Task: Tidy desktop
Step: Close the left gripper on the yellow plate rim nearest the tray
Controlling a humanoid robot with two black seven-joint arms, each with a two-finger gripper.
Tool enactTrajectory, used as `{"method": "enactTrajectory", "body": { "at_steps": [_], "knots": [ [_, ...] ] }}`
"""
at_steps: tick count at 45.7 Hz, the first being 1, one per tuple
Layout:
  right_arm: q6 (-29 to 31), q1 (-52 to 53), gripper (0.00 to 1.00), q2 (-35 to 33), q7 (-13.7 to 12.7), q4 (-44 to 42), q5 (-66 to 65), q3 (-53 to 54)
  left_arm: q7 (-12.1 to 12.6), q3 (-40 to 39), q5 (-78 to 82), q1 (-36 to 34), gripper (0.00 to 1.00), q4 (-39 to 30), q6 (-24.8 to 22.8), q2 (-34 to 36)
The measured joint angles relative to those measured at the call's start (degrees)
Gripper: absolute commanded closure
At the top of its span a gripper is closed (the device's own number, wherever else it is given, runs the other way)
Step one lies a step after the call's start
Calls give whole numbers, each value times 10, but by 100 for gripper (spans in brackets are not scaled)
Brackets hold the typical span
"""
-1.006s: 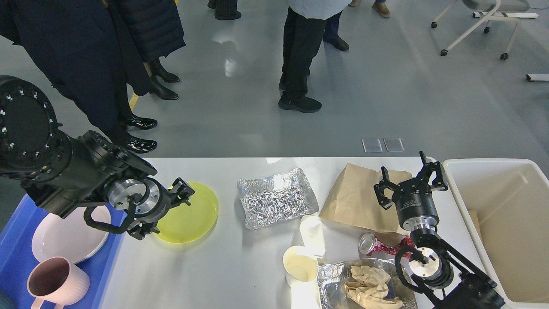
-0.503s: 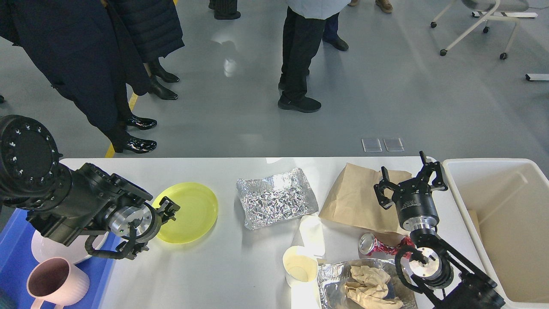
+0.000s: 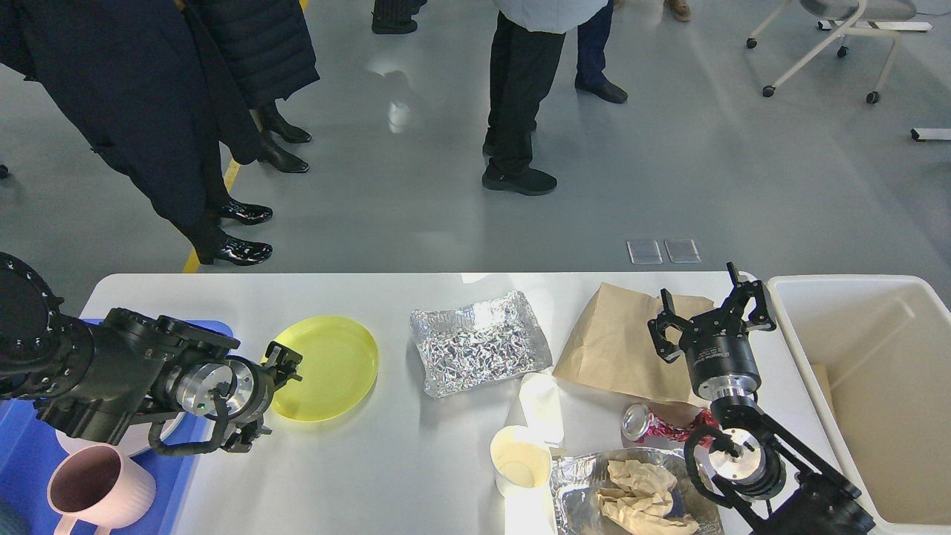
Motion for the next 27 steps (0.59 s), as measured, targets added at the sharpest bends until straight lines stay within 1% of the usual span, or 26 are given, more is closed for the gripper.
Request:
{"method": "enactTrajectory", "body": {
  "at_steps": [3,6,13,16,23,27],
  "knots": [
    [0,0,0,0,0,0,0,0,0,-3,-2,7,24,5,0,0],
    [0,0,0,0,0,0,0,0,0,-8,-5,15,28,10,0,0],
    [0,0,0,0,0,0,0,0,0,-15,-7,21,32,16,0,0],
    [0,0,0,0,0,0,0,0,0,-16,-7,22,36,21,0,0],
    [0,0,0,0,0,0,0,0,1,-26,-7,35,51,34,-1,-1],
    [0,0,0,0,0,0,0,0,1,-33,-3,40,54,36,-4,-2]
  ]
}}
